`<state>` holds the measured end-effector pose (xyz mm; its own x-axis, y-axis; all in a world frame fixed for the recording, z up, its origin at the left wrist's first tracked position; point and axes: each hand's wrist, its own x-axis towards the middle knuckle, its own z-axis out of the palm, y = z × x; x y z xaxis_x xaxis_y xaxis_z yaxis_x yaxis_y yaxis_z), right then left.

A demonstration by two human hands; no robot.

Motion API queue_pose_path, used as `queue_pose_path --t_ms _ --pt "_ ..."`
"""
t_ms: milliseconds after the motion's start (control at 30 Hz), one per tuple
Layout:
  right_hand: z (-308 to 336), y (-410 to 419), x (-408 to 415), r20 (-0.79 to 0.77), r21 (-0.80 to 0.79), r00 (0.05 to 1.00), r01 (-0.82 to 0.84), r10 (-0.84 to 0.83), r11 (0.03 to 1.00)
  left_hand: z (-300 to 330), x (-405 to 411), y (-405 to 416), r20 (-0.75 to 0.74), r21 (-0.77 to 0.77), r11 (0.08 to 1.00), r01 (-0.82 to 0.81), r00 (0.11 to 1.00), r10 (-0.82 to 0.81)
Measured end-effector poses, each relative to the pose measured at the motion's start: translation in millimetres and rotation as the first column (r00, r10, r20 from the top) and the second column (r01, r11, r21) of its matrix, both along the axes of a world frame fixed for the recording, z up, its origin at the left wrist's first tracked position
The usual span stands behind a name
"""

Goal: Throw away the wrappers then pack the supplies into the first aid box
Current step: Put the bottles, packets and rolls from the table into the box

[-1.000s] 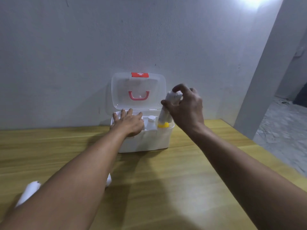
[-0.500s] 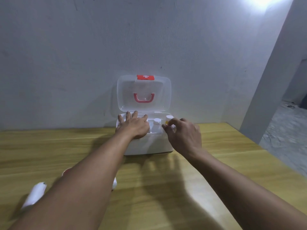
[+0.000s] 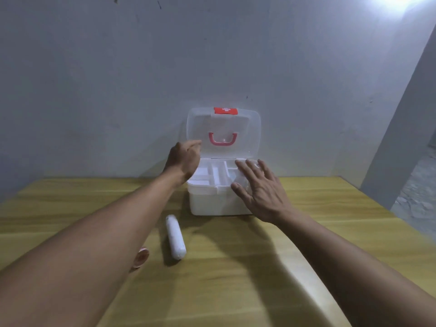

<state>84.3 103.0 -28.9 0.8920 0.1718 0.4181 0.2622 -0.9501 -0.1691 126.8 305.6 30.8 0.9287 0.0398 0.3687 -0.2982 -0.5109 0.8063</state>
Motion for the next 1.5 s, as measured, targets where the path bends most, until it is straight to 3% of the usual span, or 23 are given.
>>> queue_pose_path --t_ms 167,367,500,667,767,867,1000,1267,1500 --pt "-2 2 3 0.038 -0.022 0.999 0.035 -0.034 0.999 0 -24 40 -0.033 0.136 0.982 -0.130 0.990 0.136" --pt "-3 2 1 0.041 -0.012 0.999 0.035 -0.034 0.999 -25 -49 86 -0.297 0.559 0.829 -0.026 0.927 0.229" --pt "0 4 -4 0.038 0.007 0.999 0.029 -0.029 1.000 -30 -77 105 -0.446 0.551 0.823 0.134 0.882 0.155" --pt "3 6 -7 0.030 0.006 0.999 0.025 -0.025 1.000 -28 -108 120 -0.650 0.490 0.800 0.346 0.757 0.071" --pt "3 7 -7 0.036 0.003 0.999 0.024 -0.024 1.000 -37 -113 123 -0.592 0.566 0.757 0.327 0.800 0.097" --pt "1 4 -6 0.045 0.003 0.999 0.021 -0.021 1.000 -48 -112 124 -0.466 0.582 0.787 0.204 0.877 0.118" --pt "-2 2 -3 0.059 0.011 0.998 0.004 -0.005 1.000 -49 -107 121 -0.419 0.506 0.855 0.110 0.898 0.132" --pt "-5 1 1 0.097 0.013 0.995 0.003 -0.005 1.000 1 -66 97 -0.313 0.420 0.907 0.044 0.945 0.099" --pt "-6 0 1 0.112 0.035 0.994 -0.007 0.003 0.999 32 -37 35 -0.157 0.553 0.830 0.075 0.987 0.016"
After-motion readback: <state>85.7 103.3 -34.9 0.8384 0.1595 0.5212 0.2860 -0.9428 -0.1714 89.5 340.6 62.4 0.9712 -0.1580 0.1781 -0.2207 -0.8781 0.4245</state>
